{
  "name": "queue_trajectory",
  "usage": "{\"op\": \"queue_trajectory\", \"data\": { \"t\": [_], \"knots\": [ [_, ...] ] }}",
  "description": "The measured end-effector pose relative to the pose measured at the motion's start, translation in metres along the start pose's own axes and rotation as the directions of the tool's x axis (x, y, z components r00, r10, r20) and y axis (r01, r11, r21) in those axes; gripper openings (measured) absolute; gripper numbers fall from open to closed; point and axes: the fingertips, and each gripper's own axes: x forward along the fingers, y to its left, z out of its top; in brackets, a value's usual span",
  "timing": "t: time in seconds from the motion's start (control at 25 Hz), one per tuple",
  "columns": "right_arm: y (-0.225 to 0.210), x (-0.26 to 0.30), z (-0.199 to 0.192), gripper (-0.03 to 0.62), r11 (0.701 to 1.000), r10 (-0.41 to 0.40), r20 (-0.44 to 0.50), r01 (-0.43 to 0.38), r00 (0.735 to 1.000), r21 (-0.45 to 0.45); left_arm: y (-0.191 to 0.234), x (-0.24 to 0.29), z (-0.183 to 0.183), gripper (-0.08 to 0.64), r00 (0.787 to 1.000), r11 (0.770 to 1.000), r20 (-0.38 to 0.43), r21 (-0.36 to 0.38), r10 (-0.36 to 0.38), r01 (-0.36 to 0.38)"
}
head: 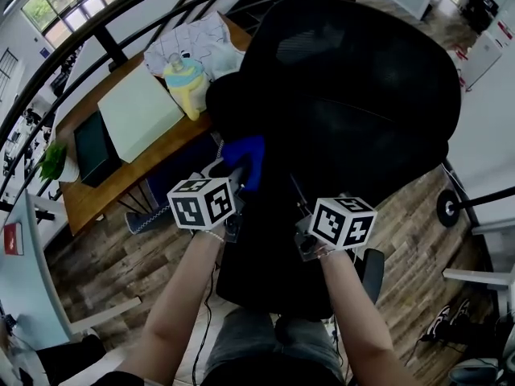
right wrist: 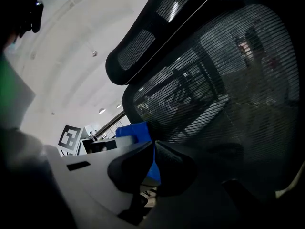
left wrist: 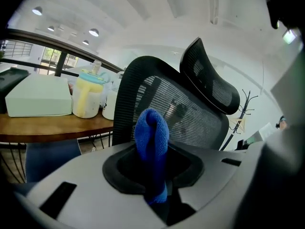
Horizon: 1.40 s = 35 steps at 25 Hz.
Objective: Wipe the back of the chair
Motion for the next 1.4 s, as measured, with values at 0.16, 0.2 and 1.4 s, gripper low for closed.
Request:
{"op": "queue_trajectory", "data": {
  "t": [0.16, 0.2, 1.4],
  "knots": [
    [-0.007, -0.011, 0.003, 0.032, 1.000, -0.019, 0.014, 0.019, 1.000, 0.000, 0.000, -0.004, -0.001, 0.103, 1.000, 1.000, 0.006, -0.004, 0.001, -0.001],
    [-0.008, -0.015, 0.003, 0.032, 1.000, -0.024, 0.018, 0.024, 1.000, 0.001, -0.002, -0.006, -0.002, 0.103, 1.000, 1.000, 0.006, -0.002, -0.002, 0.002],
    [-0.162, -0.232, -0.010, 0.032, 0.930, -0.347, 0.193, 0.309, 0.918, 0.200, -0.275, 0.090, -0.150, 0.103, 0.874, 0.895, -0.280, 0.091, -0.397, 0.436]
  ]
}}
